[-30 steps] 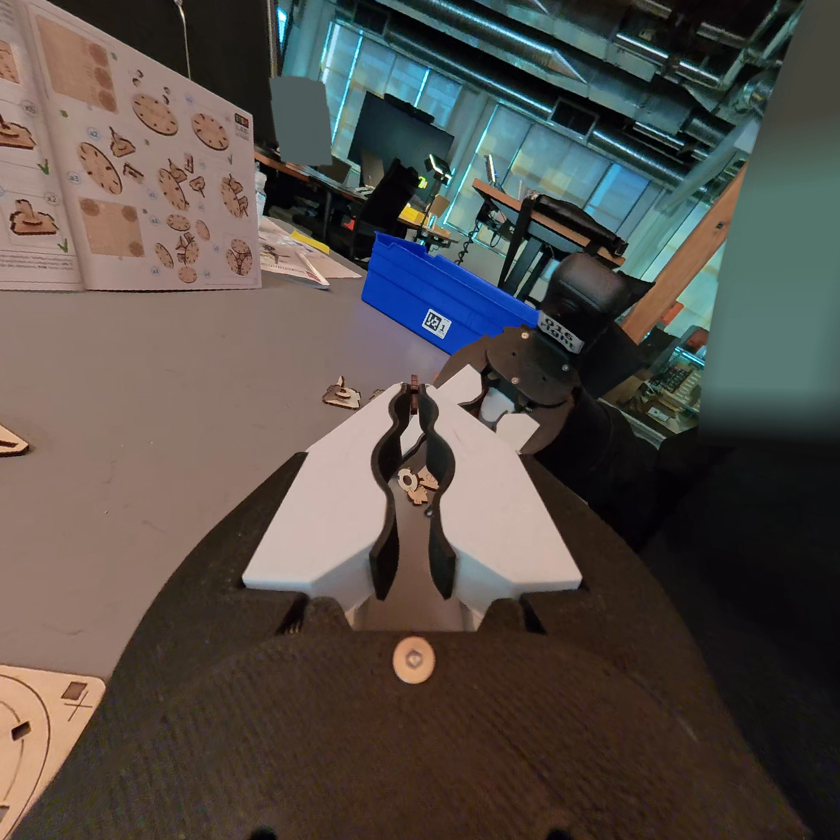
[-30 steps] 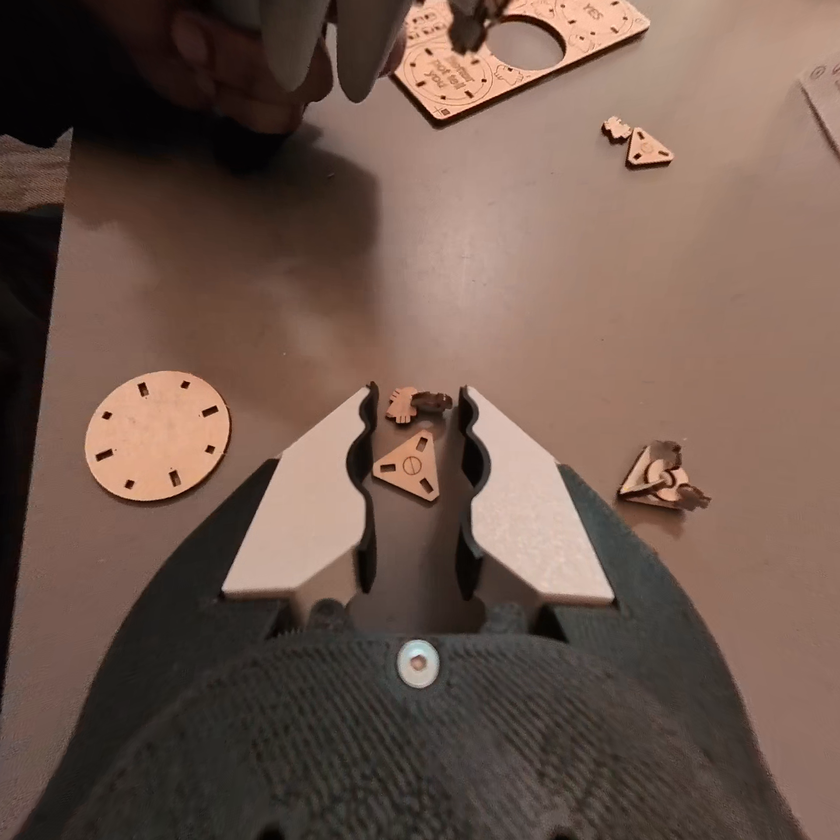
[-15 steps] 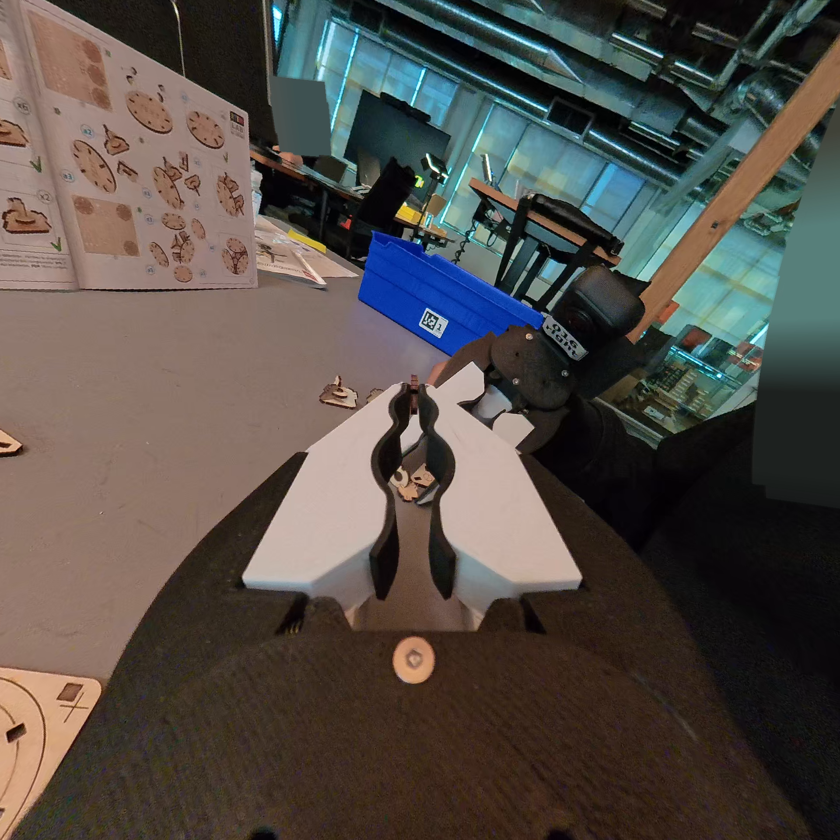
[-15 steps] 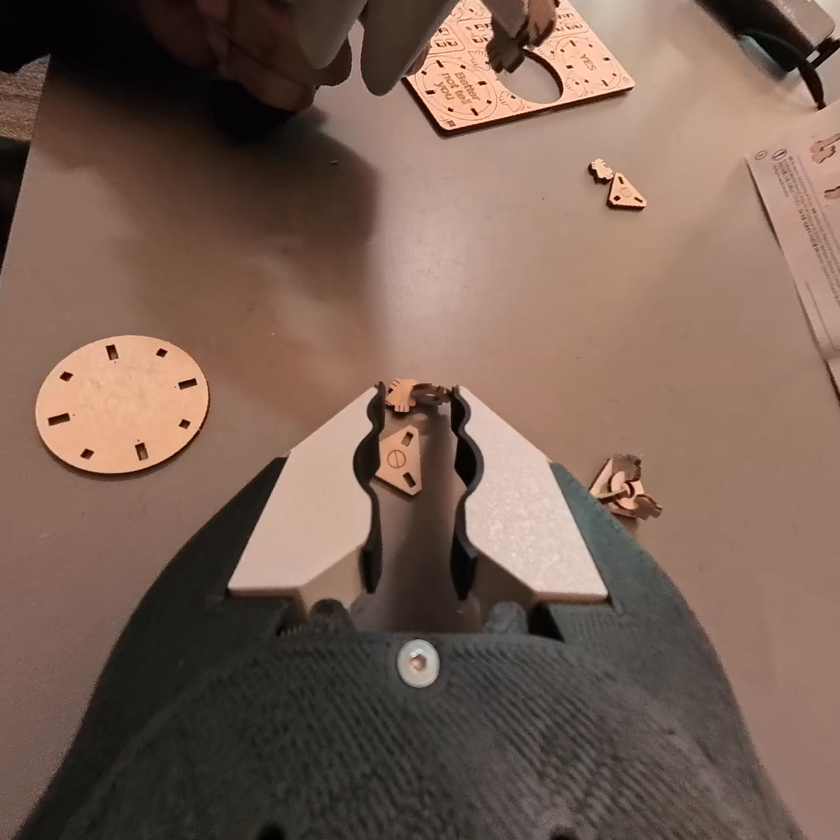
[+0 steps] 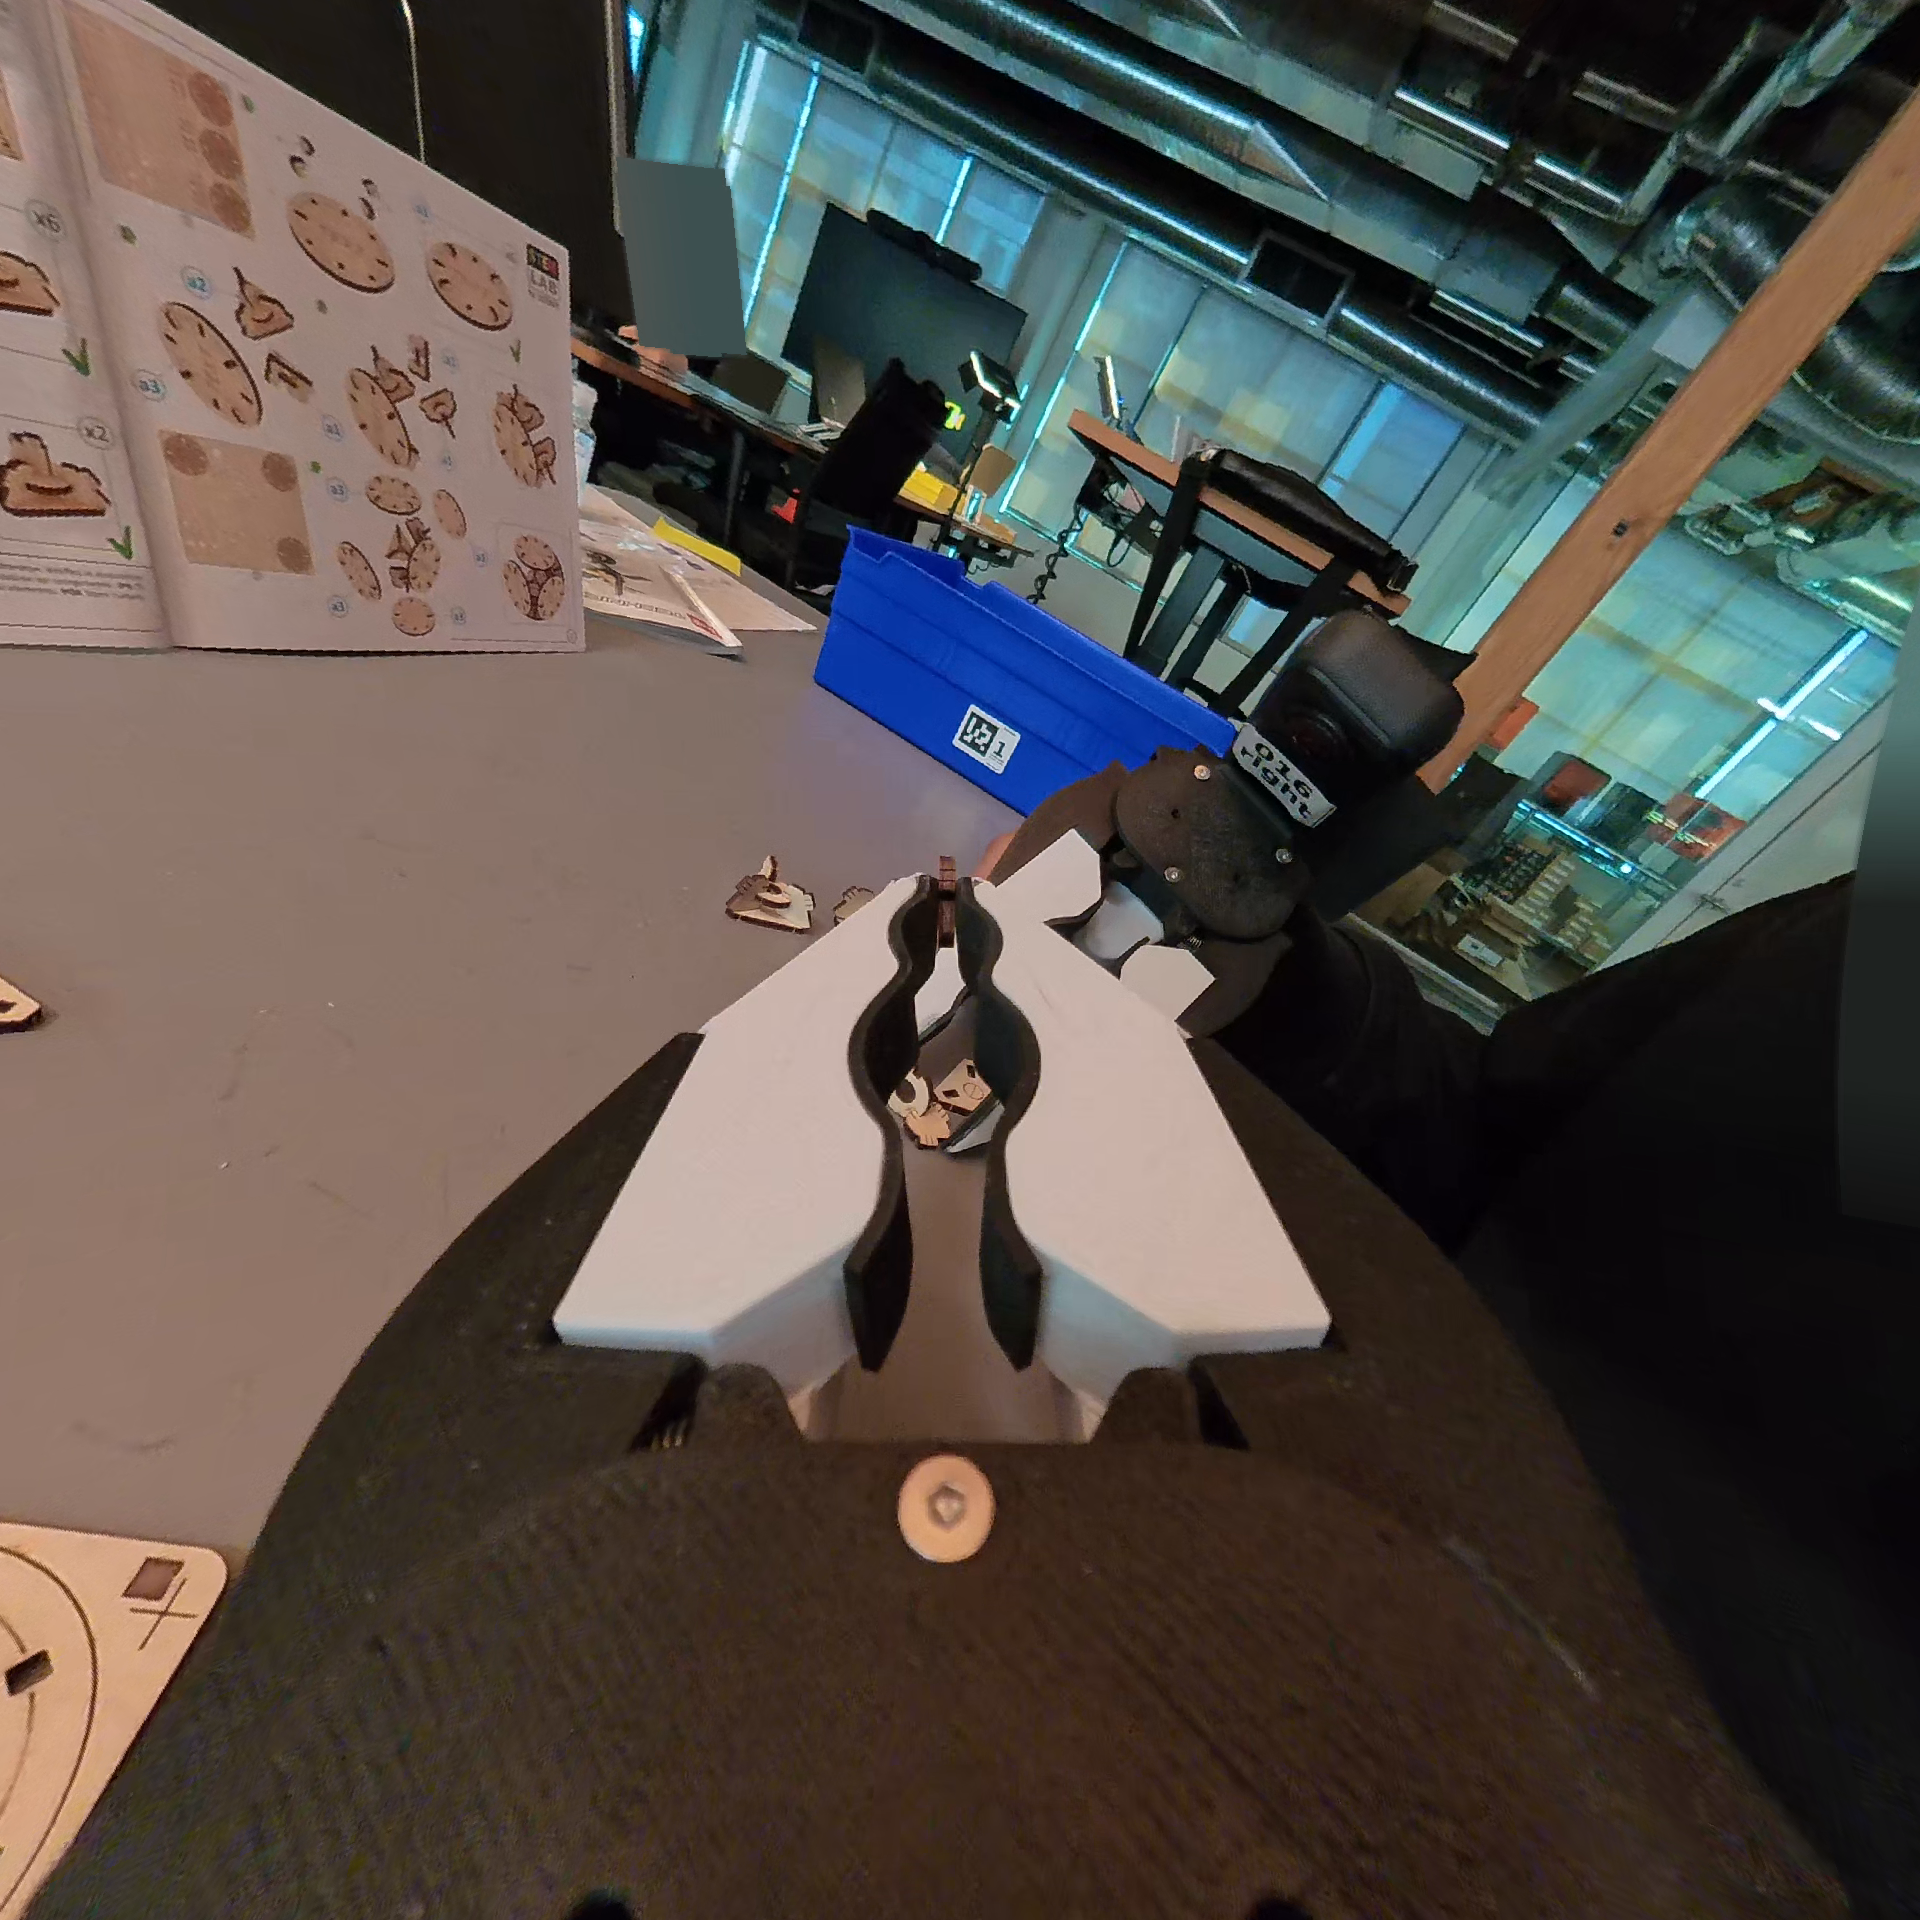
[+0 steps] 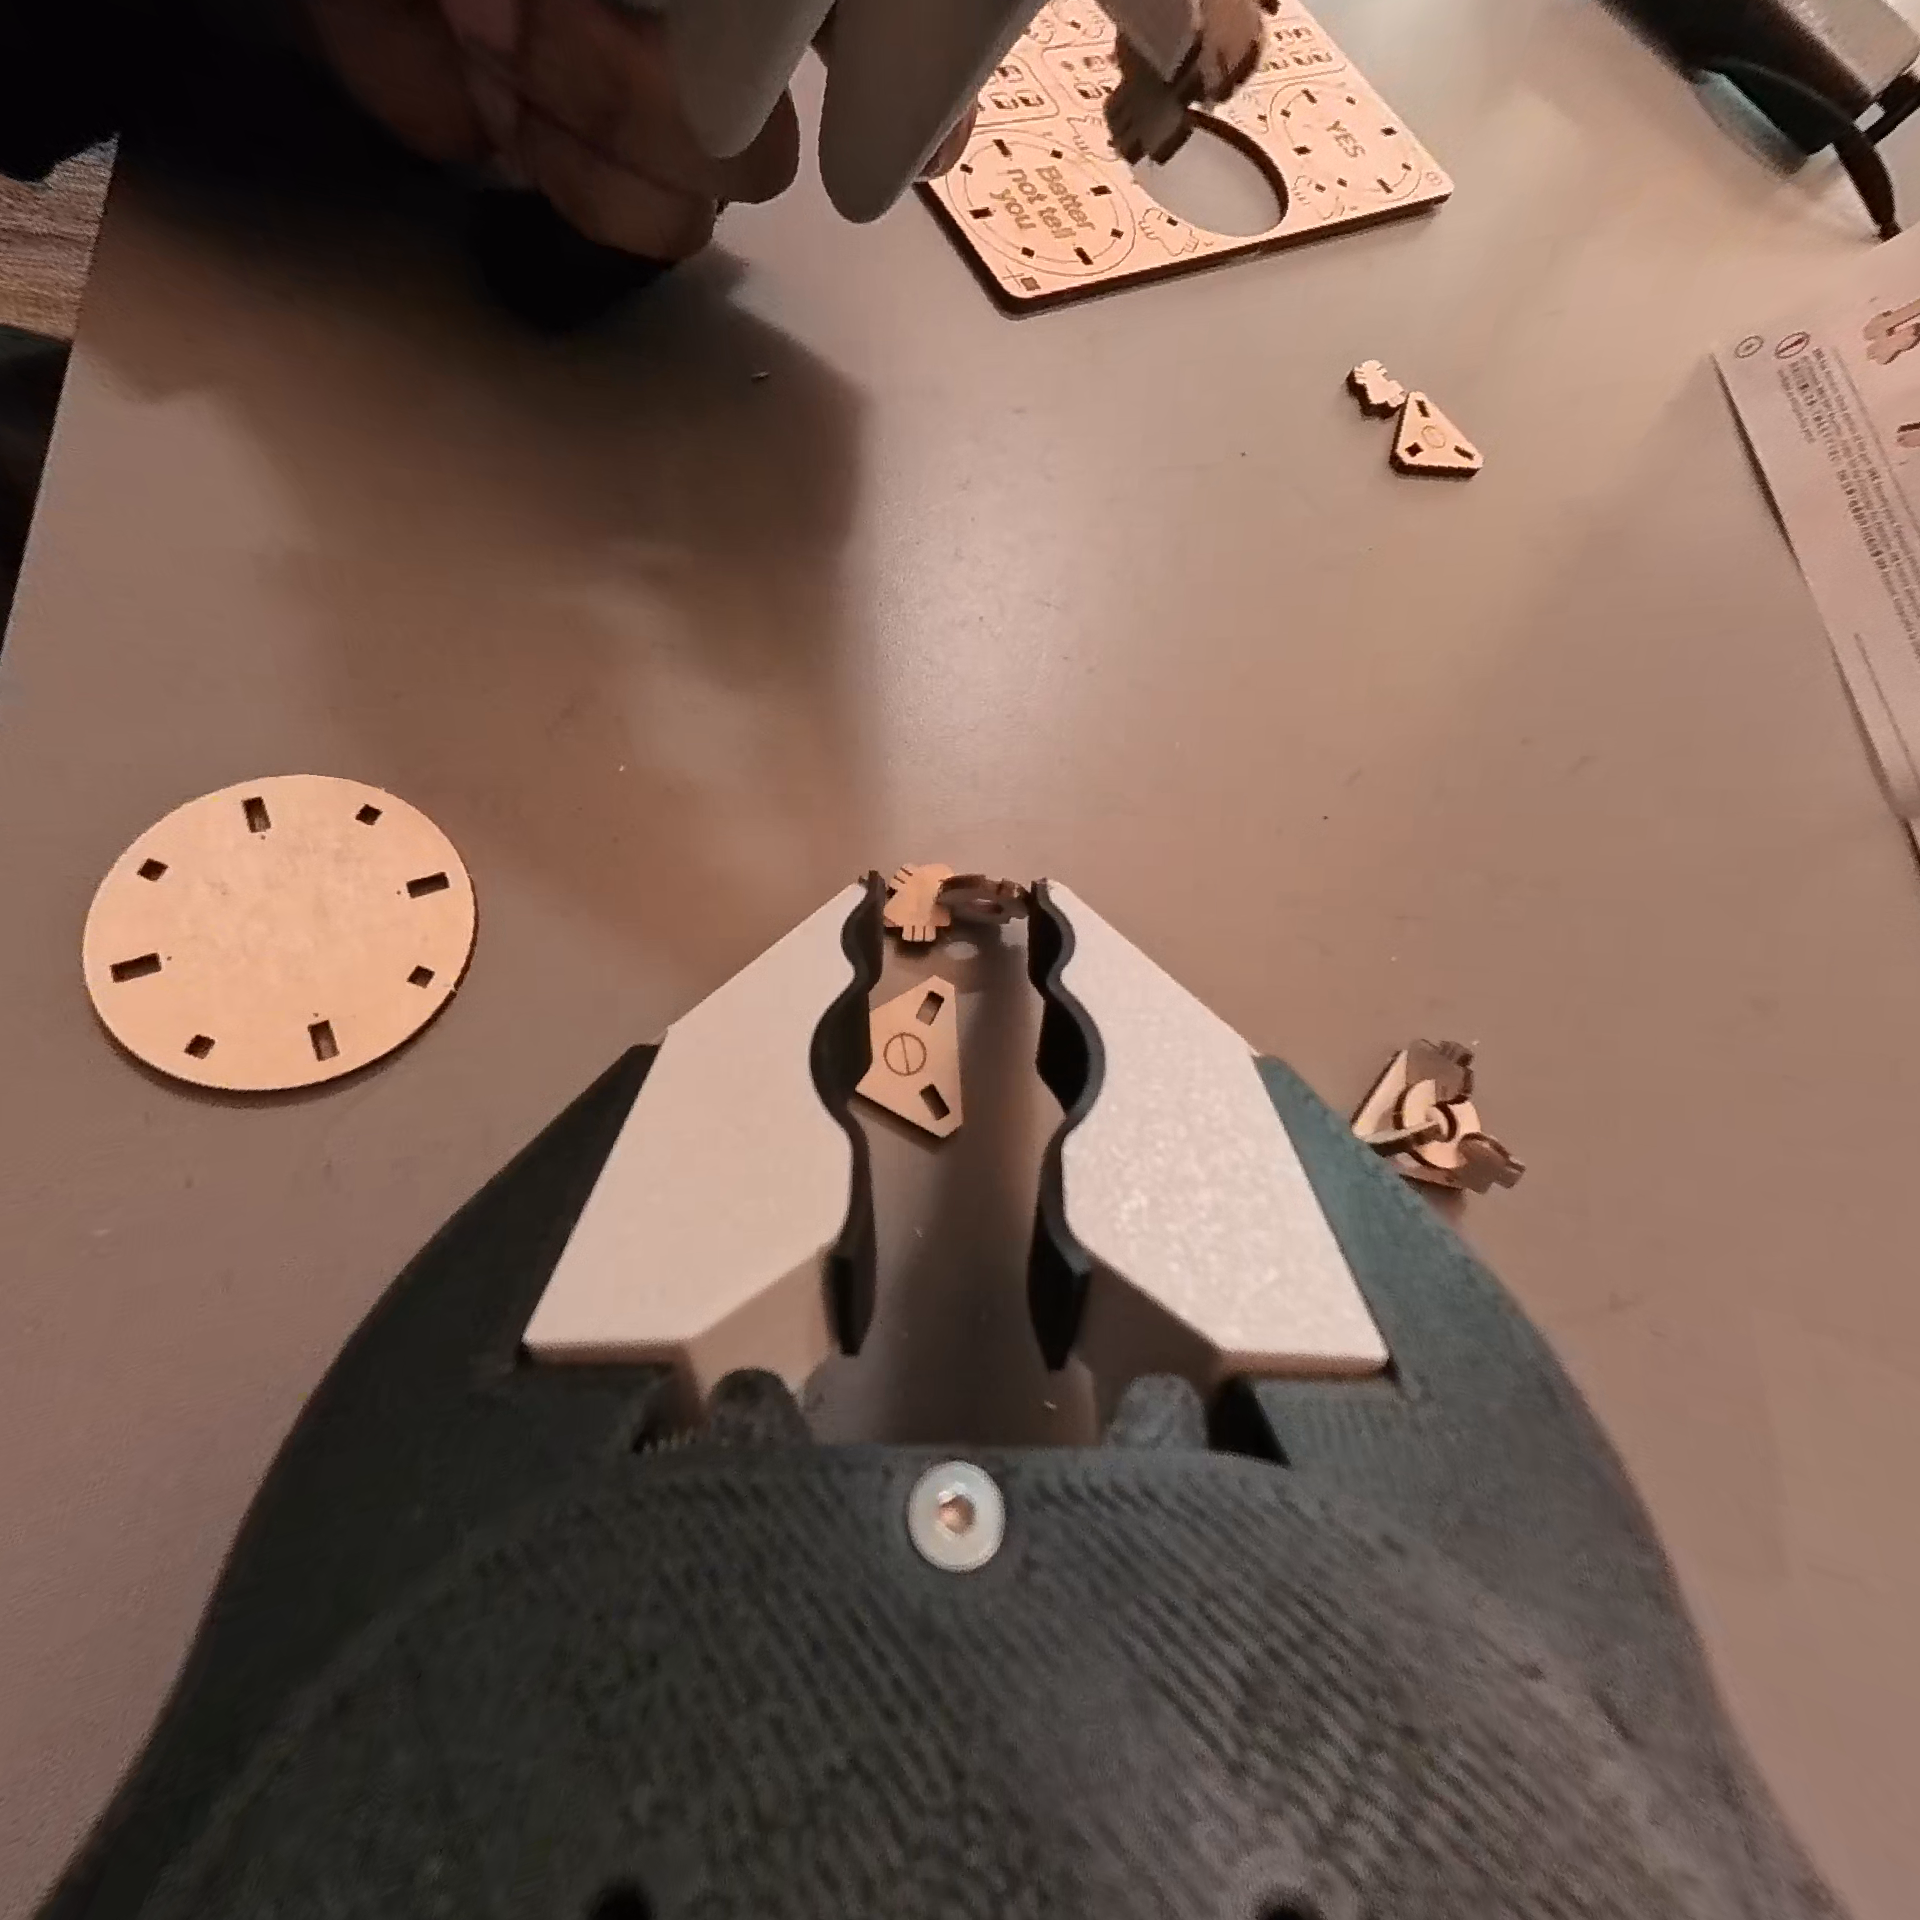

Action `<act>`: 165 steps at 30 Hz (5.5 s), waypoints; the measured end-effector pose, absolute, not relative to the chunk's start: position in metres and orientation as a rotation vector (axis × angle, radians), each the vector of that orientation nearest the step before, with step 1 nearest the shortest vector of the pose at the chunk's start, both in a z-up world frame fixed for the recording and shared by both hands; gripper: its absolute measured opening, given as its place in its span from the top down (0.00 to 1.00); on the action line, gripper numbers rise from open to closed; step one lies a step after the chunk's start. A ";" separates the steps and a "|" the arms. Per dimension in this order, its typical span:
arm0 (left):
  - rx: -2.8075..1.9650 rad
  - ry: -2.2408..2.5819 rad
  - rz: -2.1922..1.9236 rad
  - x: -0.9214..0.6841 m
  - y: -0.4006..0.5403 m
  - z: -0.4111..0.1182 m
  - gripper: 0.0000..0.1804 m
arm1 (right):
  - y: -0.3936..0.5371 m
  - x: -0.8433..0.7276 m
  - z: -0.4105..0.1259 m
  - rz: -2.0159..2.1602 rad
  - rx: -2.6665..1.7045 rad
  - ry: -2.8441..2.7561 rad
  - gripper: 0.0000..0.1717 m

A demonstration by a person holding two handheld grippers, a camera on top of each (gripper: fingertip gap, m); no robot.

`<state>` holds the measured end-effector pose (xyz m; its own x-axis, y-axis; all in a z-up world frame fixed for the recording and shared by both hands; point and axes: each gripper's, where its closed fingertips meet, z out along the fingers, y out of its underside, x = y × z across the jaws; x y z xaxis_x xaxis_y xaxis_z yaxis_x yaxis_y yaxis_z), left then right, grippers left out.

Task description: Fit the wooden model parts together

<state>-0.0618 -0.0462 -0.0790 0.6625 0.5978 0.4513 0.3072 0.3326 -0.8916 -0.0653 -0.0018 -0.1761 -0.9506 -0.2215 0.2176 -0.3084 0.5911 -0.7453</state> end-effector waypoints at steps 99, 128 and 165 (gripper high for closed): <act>-1.482 -1.540 0.834 -0.065 -0.219 -0.105 0.80 | 0.002 -0.109 -0.065 1.979 -0.107 -2.149 0.91; -1.635 -1.621 1.099 -0.140 -0.312 -0.101 0.91 | -0.001 -0.108 -0.073 1.879 -0.057 -2.142 0.91; -0.636 -0.940 -0.183 -0.036 0.004 -0.043 0.93 | 0.000 -0.030 -0.043 1.887 0.552 -1.712 0.96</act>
<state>-0.0359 0.0036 -0.0427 0.5899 0.1223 0.7982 0.4123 0.8043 -0.4279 -0.0296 -0.0001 -0.0426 -0.7767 0.1103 0.6201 -0.6279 -0.0580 -0.7762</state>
